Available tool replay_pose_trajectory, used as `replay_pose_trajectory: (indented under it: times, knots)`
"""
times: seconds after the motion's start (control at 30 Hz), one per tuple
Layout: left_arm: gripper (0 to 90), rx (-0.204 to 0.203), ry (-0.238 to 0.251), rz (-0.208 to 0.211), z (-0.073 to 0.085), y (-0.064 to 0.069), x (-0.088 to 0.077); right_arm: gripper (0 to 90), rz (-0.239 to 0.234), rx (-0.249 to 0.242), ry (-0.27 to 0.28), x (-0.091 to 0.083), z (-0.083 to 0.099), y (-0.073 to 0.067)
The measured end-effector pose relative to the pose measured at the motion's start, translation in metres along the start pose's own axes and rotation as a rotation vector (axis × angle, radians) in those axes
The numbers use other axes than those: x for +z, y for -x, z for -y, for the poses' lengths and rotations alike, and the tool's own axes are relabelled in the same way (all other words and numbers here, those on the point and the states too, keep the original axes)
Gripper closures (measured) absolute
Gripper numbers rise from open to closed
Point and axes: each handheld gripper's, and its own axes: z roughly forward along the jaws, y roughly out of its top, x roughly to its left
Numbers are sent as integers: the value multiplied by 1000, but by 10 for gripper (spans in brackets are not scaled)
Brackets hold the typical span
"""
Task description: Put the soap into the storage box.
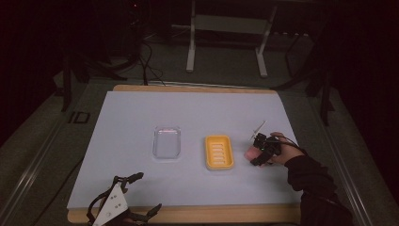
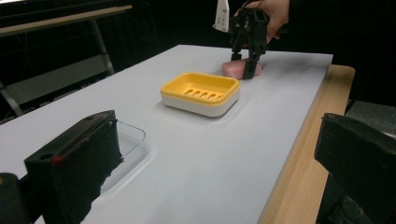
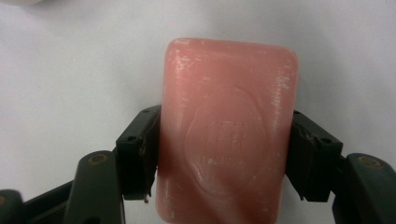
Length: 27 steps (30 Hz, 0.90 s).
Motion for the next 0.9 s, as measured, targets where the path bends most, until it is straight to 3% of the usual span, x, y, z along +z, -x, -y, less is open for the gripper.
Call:
replay_pose_trajectory:
  times: [0.13, 0.27, 0.33, 0.4, 0.5, 0.53, 0.77, 0.9]
  knots:
    - [9, -1, 0, 1, 0, 0, 0, 367, 7, 20, -20, 0, -2, -2]
    - [9, -4, 1, 1, 0, 0, 0, 373, 32, 119, -49, -1, -5, -4]
    - [9, -5, 0, 0, 0, 0, 0, 373, 39, 138, -49, -1, -5, -5]
    - [9, -5, -1, -2, 0, 0, 0, 373, 22, 236, -15, -9, -2, -3]
    - [9, -4, -1, -1, 0, 0, 0, 373, 19, 264, 3, -13, -1, -3]
    - [9, -4, -1, -1, 0, 0, 0, 373, 29, 373, 44, -23, -1, -4]
    - [9, -3, 4, -4, 0, 1, -1, 373, 77, 479, 23, -29, -1, -13]
    - [9, -6, 6, -4, 0, 0, -1, 373, 99, 570, 31, -29, 2, -15]
